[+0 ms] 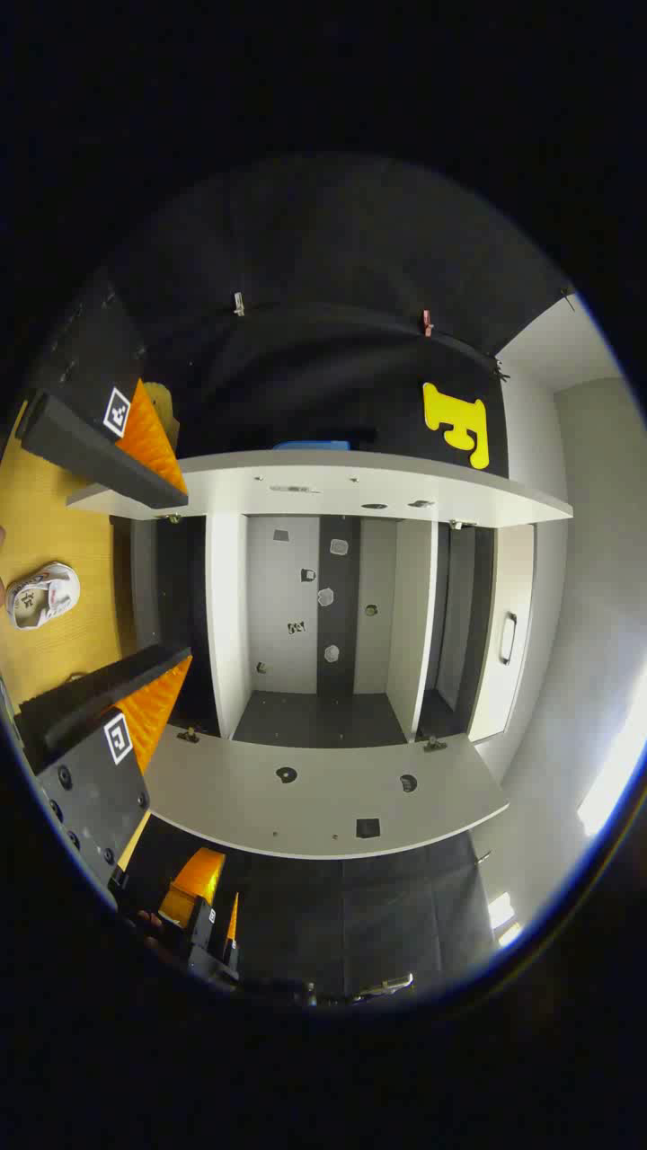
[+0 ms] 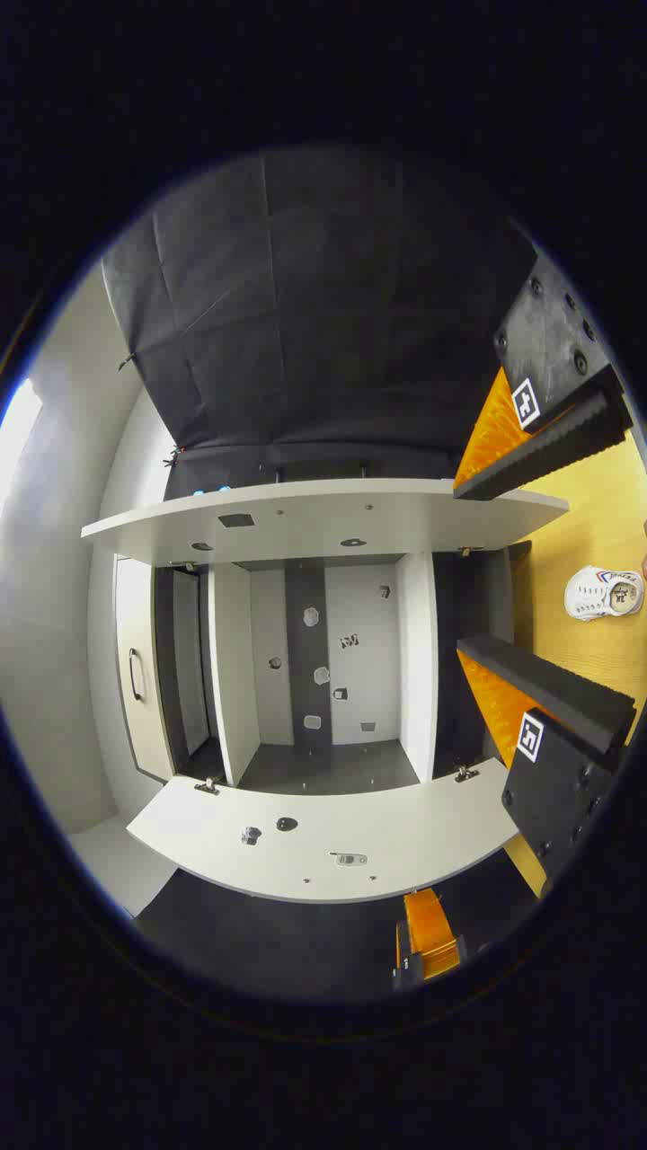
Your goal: Grab one shoe with the right hand and put it into the shoe cabinet, grab the other shoe with the left hand and put it into the shoe cabinet; then close the right door with the right hand and the left door with the left hand.
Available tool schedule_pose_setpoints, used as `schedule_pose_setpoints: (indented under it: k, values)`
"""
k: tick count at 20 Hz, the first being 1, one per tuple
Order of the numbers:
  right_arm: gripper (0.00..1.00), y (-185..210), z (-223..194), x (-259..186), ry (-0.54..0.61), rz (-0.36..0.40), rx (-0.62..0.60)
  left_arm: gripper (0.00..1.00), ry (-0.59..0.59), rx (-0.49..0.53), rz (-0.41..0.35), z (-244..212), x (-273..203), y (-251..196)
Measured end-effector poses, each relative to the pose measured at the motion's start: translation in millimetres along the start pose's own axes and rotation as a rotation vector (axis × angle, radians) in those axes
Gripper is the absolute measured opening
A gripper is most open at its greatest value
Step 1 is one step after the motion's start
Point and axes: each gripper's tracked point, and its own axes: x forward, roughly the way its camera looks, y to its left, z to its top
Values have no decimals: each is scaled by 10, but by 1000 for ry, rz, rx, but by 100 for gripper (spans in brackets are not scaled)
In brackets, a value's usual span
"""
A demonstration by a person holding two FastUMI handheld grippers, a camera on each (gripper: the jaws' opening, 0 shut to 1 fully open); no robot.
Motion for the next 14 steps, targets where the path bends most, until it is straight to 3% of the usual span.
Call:
schedule_pose_setpoints:
  k: [8,14]
  values:
    - [98,428,-62,-60,23,90,-18,95,16,-12,10,-37,-211,163]
    - [98,572,-9,-55,27,98,-21,95,-3,15,7,3,-274,187]
